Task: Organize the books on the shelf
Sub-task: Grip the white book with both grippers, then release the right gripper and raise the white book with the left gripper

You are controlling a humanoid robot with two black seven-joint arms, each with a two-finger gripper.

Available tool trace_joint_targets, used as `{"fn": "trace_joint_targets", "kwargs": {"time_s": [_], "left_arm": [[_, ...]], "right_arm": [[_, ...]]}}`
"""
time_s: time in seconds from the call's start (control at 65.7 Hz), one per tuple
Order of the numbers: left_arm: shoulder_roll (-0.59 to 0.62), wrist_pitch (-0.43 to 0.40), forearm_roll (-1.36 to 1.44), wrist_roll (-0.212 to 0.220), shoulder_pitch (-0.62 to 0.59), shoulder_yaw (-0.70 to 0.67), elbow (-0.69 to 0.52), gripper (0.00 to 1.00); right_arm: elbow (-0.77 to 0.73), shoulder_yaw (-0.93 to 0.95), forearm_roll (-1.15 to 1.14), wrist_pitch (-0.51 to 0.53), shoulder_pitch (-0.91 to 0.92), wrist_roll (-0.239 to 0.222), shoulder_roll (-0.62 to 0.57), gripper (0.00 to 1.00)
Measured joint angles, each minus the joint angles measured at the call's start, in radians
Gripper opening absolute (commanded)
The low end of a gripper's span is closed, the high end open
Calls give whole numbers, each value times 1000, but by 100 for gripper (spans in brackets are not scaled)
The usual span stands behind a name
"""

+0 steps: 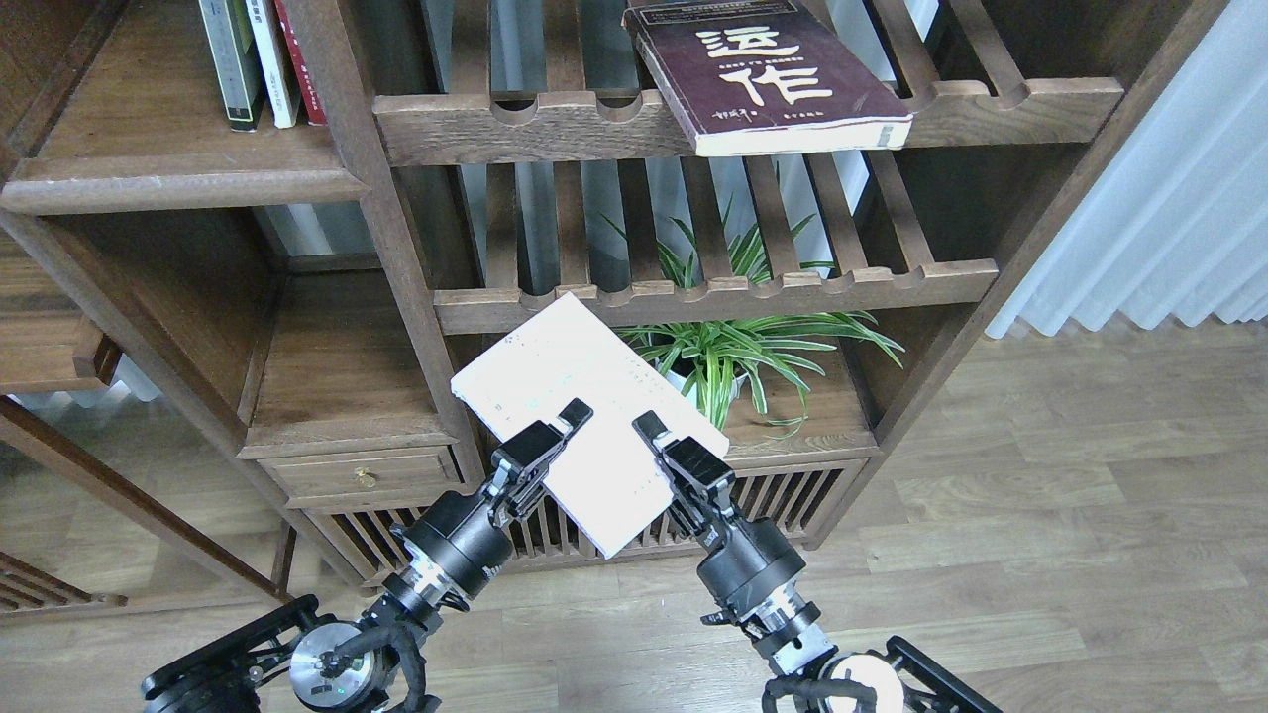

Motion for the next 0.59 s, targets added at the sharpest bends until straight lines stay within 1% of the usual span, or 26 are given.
{"fn": "trace_joint_targets", "kwargs": {"time_s": [0.015, 0.046, 0.061, 0.137, 0.213, 0.243, 0.304, 0.319, 0.487, 0.593], "left_arm": [[0, 0, 0, 0, 0, 0, 0, 6], [0, 0, 0, 0, 0, 0, 0, 6], [1, 0, 0, 0, 0, 0, 1, 6], [2, 0, 0, 1, 1, 0, 2, 6], [2, 0, 1, 1, 3, 1, 5, 6], [2, 0, 1, 1, 3, 1, 6, 6], [2, 0, 1, 1, 3, 1, 6, 6], [2, 0, 1, 1, 3, 1, 6, 6], [6, 0, 2, 10, 0, -1, 0, 2], [9, 0, 6, 16, -1, -7, -9, 1]], "right_arm": [[0, 1, 0, 0, 1, 0, 0, 41], [0, 2, 2, 0, 1, 0, 0, 47], [0, 3, 3, 0, 2, 0, 0, 51], [0, 9, 5, 0, 5, 1, 0, 64], [0, 11, 6, 0, 9, 1, 0, 74], [0, 11, 6, 0, 11, 1, 0, 76], [0, 14, 5, 0, 15, 1, 0, 82], [0, 20, 5, 0, 18, 1, 0, 86], [-10, 88, 3, 0, 24, 5, 0, 96], [-42, 167, 4, -21, 32, 15, 0, 97]]}}
